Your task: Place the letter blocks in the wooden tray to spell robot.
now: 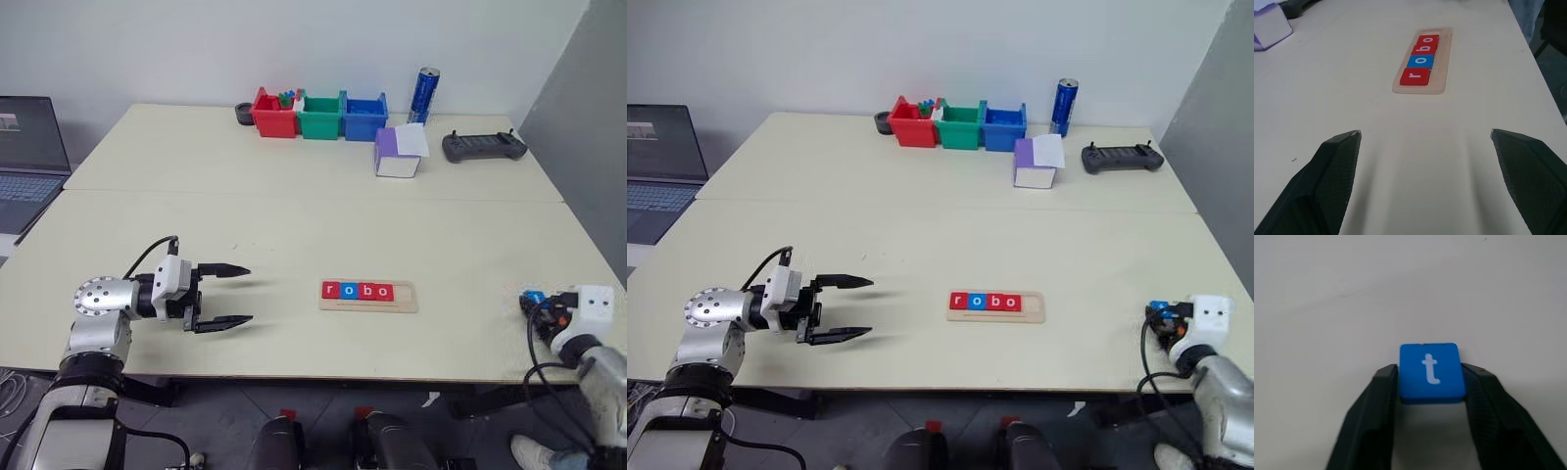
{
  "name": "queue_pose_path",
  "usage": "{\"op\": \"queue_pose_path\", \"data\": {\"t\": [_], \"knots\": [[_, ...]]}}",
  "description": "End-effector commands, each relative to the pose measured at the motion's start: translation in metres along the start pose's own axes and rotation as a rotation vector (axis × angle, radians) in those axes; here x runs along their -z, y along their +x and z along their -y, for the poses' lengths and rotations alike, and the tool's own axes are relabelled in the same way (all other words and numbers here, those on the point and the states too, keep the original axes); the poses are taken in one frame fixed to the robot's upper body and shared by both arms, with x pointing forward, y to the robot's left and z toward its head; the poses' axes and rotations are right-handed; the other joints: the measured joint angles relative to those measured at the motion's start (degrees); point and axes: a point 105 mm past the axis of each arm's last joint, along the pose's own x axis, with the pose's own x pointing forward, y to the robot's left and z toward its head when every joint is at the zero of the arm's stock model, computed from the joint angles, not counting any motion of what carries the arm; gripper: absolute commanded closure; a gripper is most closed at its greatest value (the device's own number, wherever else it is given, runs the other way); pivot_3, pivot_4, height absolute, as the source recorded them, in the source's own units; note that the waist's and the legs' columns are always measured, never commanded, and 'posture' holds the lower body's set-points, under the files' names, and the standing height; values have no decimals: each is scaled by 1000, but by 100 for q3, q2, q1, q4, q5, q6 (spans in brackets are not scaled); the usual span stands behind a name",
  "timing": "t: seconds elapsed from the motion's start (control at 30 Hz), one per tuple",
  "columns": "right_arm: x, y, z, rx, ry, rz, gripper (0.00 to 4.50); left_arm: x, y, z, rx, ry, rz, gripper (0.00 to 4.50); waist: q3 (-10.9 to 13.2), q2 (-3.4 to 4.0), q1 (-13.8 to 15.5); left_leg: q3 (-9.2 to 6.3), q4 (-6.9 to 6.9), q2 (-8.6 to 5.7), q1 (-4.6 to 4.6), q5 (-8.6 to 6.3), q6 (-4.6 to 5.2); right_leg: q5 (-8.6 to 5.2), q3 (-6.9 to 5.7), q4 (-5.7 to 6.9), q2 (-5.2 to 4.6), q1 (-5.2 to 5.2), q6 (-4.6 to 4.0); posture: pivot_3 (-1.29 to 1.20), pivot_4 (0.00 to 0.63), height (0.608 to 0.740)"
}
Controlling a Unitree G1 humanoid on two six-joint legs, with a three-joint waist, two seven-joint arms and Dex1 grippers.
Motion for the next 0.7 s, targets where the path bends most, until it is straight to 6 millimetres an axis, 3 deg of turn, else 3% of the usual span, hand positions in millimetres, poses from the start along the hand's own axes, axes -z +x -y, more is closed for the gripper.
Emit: {"op": "queue_pose_path", "data": {"t": [0.03, 0.27, 0.4, 0.53, 0.7], "knots": [[17, -8, -16, 6, 46, -34, 3036, -2, 1, -3, 13, 34, -8, 0, -7, -11, -5, 0, 0, 1, 0, 0, 0, 0, -1, 0, 0, 0, 0, 0, 150, 740], [3, -14, -59, 10, 0, 20, 3036, 1, 3, -7, 13, 33, -10, 0, -14, -24, -23, -2, 0, 1, 0, 0, 0, -1, -1, 0, 1, -2, -1, 0, 150, 740], [-3, -12, -95, -41, -52, 18, 3036, 8, 0, -6, 6, 18, -29, 0, -14, -23, -29, -2, 0, 1, 0, 0, 0, -1, 0, 2, 1, -4, -1, 0, 150, 740], [1, -5, -102, -38, -117, -16, 3036, 14, -1, -4, 0, 7, -39, 0, -14, -24, -23, -2, 1, 0, -4, 0, 0, -1, 0, 1, 1, -7, -1, 0, 150, 740], [0, -4, -106, -64, -63, -14, 3036, 22, -5, 0, -9, -1, -61, 0, -15, -25, -16, -2, 2, -1, -6, -1, 0, -1, 0, -2, 0, -7, -2, 0, 150, 740]]}}
